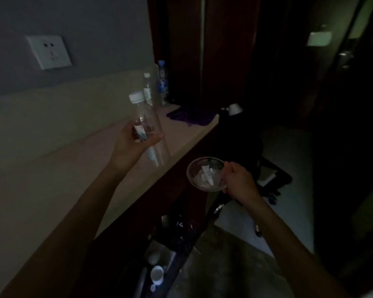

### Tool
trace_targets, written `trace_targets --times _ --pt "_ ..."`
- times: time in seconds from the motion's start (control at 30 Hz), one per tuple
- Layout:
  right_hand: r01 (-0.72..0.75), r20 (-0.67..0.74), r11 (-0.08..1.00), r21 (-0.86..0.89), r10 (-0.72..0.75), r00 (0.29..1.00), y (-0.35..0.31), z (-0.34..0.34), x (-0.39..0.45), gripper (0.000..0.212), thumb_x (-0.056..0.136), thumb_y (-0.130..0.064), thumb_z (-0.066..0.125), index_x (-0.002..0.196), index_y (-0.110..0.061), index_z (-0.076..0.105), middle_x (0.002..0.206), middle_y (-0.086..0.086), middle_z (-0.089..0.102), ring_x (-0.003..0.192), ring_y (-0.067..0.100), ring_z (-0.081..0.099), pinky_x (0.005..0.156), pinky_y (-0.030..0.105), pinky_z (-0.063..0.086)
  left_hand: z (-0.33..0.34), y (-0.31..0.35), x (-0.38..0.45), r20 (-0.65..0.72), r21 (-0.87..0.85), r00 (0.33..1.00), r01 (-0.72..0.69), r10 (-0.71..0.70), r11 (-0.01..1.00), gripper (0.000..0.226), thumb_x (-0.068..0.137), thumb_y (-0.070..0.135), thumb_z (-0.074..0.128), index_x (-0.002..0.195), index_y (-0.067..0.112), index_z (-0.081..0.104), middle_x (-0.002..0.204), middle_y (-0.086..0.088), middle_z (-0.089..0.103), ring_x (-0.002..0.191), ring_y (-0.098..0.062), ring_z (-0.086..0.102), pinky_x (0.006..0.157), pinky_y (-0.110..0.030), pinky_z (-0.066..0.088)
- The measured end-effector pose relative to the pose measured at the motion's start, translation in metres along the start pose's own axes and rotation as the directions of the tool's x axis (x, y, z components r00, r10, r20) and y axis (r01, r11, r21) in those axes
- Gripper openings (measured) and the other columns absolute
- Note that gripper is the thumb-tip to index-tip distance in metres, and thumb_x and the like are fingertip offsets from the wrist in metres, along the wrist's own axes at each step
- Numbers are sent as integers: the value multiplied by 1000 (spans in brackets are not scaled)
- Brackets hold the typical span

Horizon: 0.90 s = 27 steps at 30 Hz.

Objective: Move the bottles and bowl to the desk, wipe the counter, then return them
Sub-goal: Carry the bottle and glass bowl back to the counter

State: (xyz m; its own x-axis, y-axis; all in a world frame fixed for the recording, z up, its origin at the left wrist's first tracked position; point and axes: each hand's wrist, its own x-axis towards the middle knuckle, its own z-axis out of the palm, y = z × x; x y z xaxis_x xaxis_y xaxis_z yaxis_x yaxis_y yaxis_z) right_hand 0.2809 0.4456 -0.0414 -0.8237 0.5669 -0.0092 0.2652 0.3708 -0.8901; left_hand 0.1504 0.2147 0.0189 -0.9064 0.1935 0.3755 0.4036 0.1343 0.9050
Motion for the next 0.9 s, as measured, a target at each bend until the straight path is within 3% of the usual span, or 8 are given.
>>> trace_targets --times 0.23,0.33,0.47,0.63,0.77,0.9 --pt "131 244 991 -7 -125 962 -49 21 176 28 97 -24 36 74 -20 52 61 8 58 45 17 53 45 22 37 26 -52 137 -350 174 935 15 48 985 49 73 17 85 103 10 46 100 -10 63 91 -18 62 81 -33 51" --pt "199 311 980 -15 -184 932 -70 39 223 33 100 -30 35 74 -18 51 68 8 59 56 21 56 57 29 48 30 -74 188 -427 230 904 95 13 968 56 67 19 89 97 11 42 91 -10 57 84 -18 58 83 -43 51" --pt "245 382 969 -39 -212 900 -82 66 280 34 100 -32 34 78 -14 54 89 16 64 82 30 62 75 34 47 30 -112 254 -471 337 882 195 -15 921 67 55 34 93 96 12 45 92 -14 53 77 -20 54 80 -50 54" --pt "199 415 980 12 -186 891 -88 102 340 37 100 -33 34 70 -19 50 73 10 59 68 29 61 69 38 52 42 -160 323 -497 389 867 255 -31 885 66 56 28 95 99 4 51 100 -23 59 87 -34 61 78 -43 53" --pt "236 422 972 17 -221 879 -93 119 379 35 100 -32 36 69 -21 47 73 7 52 74 26 56 75 43 49 52 -178 354 -535 394 845 243 6 887 62 60 23 93 104 3 54 102 -16 55 85 -28 58 72 -37 53" --pt "209 464 976 67 -216 859 -97 127 406 38 101 -31 36 64 -26 44 64 3 50 61 24 52 72 46 51 51 -188 373 -569 393 822 284 -11 875 61 58 26 94 98 0 57 100 -20 57 85 -27 59 65 -25 46"
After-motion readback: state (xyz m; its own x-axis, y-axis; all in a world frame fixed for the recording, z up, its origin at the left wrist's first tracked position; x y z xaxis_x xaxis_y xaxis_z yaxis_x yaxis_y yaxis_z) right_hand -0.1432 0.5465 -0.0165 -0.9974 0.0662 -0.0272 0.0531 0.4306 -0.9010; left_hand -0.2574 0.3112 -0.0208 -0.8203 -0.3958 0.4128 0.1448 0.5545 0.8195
